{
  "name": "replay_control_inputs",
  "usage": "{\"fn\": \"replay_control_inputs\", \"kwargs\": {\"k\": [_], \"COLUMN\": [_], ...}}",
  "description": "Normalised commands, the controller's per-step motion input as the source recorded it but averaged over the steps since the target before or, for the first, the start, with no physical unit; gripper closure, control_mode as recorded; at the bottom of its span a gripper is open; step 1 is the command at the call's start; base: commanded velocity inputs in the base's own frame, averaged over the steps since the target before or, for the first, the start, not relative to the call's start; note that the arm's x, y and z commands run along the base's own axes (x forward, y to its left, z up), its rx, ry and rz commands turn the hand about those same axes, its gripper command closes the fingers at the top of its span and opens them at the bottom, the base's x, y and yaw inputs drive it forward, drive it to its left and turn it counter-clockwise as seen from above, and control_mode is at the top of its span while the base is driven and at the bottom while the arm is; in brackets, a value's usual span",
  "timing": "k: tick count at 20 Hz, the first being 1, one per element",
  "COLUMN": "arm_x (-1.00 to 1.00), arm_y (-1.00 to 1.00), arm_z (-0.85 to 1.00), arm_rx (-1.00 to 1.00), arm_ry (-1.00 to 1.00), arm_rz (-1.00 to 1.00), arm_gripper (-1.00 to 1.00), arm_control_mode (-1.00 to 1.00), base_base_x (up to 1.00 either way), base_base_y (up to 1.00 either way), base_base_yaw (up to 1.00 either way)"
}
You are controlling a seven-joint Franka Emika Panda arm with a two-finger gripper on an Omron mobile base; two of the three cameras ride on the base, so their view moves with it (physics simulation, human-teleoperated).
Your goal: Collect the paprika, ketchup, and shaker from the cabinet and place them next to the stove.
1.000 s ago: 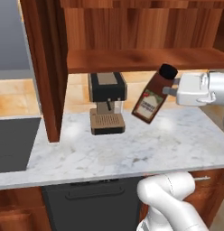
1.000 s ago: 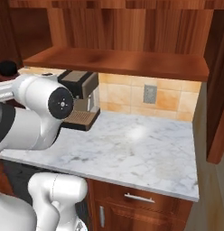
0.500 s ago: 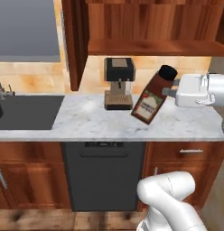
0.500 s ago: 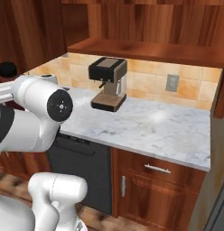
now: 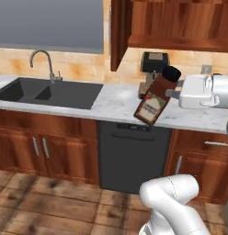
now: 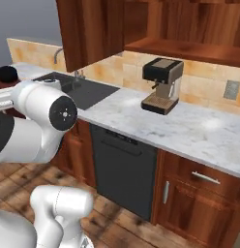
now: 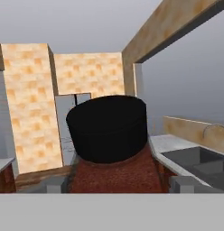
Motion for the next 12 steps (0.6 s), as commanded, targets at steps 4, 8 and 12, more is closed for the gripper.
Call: {"fn": "replay_control_inputs", "kwargs": {"k": [4,8,12], "arm_x": [0.0,0.0,0.0], "arm_y": [0.0,0.0,0.0], "arm_z": [0.0,0.0,0.0], "arm_rx": [0.0,0.0,0.0], "arm_ry": [0.0,0.0,0.0], "arm_rz": [0.0,0.0,0.0], "arm_gripper": [1.0,1.0,1.0], "arm_control_mode": [1.0,1.0,1.0], "base_base_x": [-0.09,0.0,0.0], "base_base_y": [0.7,0.76,0.71], "base_base_yaw": [0.44,0.48,0.51]}}
